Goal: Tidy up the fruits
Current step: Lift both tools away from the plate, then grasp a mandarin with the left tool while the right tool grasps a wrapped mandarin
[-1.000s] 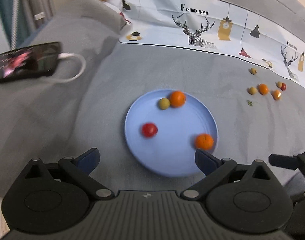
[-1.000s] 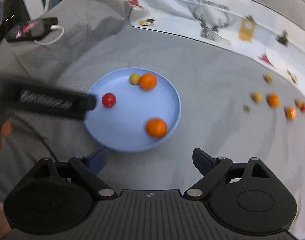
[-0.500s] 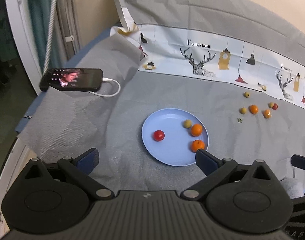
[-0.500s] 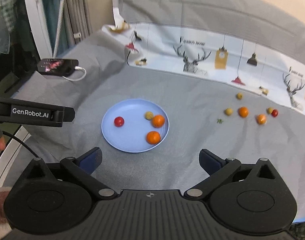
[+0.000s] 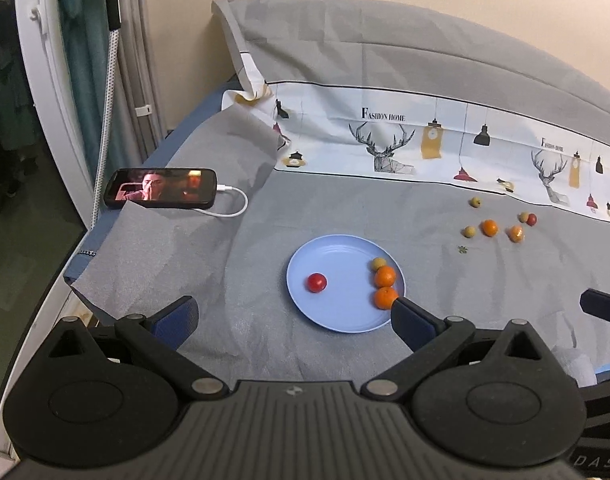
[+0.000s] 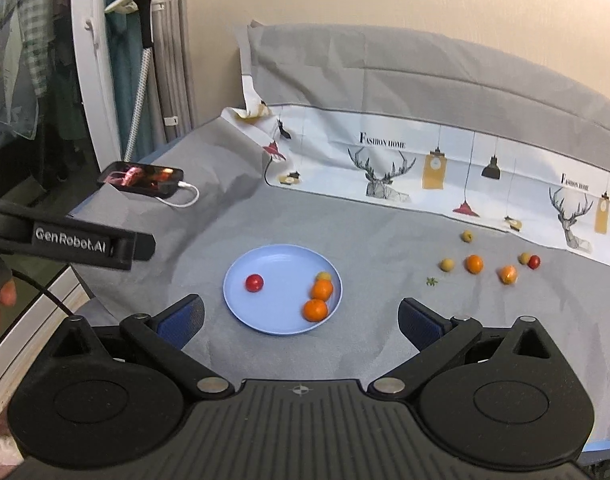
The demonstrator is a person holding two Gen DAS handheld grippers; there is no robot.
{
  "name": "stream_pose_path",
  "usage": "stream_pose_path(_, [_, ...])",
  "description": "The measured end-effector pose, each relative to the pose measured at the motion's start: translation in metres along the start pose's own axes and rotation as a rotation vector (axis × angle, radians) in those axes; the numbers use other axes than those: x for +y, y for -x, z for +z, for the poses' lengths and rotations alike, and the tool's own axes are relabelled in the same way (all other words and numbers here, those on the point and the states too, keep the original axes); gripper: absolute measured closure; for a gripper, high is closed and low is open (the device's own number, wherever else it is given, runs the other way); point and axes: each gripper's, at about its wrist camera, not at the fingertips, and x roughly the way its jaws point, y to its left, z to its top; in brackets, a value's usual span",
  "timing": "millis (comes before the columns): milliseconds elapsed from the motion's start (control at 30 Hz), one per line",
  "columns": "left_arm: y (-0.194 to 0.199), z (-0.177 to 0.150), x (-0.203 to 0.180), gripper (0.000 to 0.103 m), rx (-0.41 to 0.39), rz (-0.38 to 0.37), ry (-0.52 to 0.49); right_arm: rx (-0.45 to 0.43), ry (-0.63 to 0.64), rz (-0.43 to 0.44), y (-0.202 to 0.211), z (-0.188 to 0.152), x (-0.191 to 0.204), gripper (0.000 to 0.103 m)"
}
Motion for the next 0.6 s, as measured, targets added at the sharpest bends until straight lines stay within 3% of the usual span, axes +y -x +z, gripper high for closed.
stream_pose_path(600, [0.008,-0.001,0.003,0.001,-0.019,-0.005,-0.008,-0.034,0.006,0.013,0.011,-0.003,0.006,0.001])
